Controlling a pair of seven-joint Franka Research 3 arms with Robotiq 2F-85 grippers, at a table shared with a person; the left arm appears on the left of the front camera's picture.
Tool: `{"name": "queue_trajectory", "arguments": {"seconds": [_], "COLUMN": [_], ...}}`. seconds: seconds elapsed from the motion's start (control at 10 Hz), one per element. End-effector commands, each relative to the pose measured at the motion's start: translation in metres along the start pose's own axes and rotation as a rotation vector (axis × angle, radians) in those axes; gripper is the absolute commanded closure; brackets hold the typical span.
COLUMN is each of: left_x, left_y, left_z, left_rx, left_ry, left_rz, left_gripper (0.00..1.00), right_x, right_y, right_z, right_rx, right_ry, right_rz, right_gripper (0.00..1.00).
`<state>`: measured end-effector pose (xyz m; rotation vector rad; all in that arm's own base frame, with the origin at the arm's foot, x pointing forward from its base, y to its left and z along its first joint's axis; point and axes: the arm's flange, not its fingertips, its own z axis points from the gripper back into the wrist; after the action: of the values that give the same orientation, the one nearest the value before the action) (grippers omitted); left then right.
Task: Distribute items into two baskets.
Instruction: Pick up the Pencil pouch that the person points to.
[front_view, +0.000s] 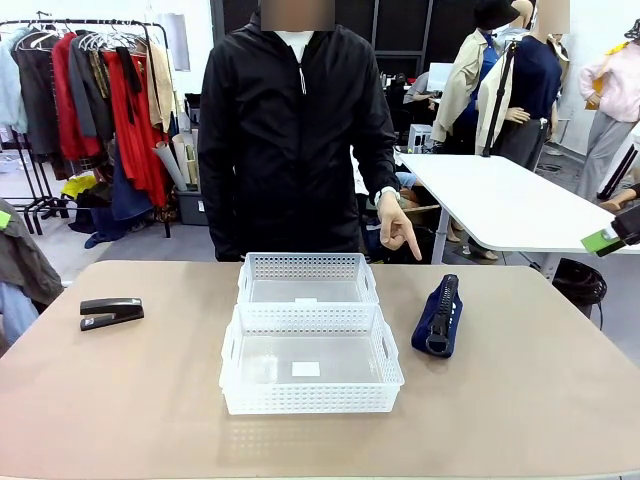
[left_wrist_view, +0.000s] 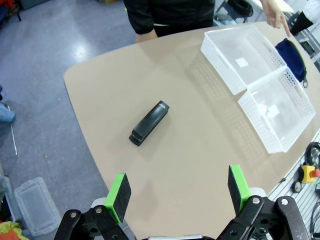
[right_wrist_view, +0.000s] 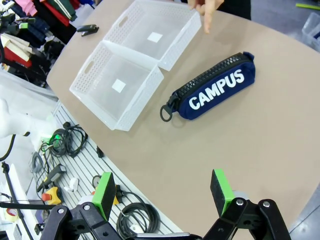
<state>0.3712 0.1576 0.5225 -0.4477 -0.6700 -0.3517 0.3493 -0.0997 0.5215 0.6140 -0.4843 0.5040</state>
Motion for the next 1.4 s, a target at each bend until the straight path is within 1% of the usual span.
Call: {"name": "queue_trajectory", "arguments": {"seconds": [0.0,0.1,0.2,0.5,0.8,0.9,1.0,1.2,1.3], "left_x": [0.0,0.0,0.0,0.0,0.0,0.0,0.0,0.0,0.0], "left_y": [0.001,0.001,0.001,0.001,0.001,0.001,0.001,0.001,0.001], "left_z": [0.0,0.0,0.0,0.0,0.0,0.0,0.0,0.0,0.0], "left_rx": [-0.017,-0.017,-0.017,-0.017,-0.017,-0.017,-0.017,-0.017,-0.017], "left_ry": [-0.016,-0.016,-0.016,-0.016,-0.016,-0.016,-0.016,-0.016,-0.016], "left_rz": [-0.004,-0.004,-0.004,-0.004,-0.004,-0.004,-0.004,-0.004,-0.004], "left_gripper": [0.0,0.0,0.0,0.0,0.0,0.0,0.0,0.0,0.0], "right_x": [0.0,0.013,0.024,0.061,0.094,0.102,0.114,0.128,0.135], "right_y": [0.0,0.001,0.001,0.001,0.0,-0.001,-0.005,-0.008,-0.011], "right_z": [0.0,-0.011,-0.023,-0.073,-0.12,-0.13,-0.146,-0.168,-0.18], "right_rx": [0.0,-0.017,-0.026,-0.091,-0.205,-0.235,-0.281,-0.34,-0.414], "right_ry": [0.0,0.041,0.061,0.125,0.165,0.173,0.202,0.236,0.257], "right_rz": [0.0,-0.013,-0.034,-0.146,-0.333,-0.386,-0.464,-0.568,-0.652], "right_gripper": [0.0,0.0,0.0,0.0,0.0,0.0,0.0,0.0,0.0]}}
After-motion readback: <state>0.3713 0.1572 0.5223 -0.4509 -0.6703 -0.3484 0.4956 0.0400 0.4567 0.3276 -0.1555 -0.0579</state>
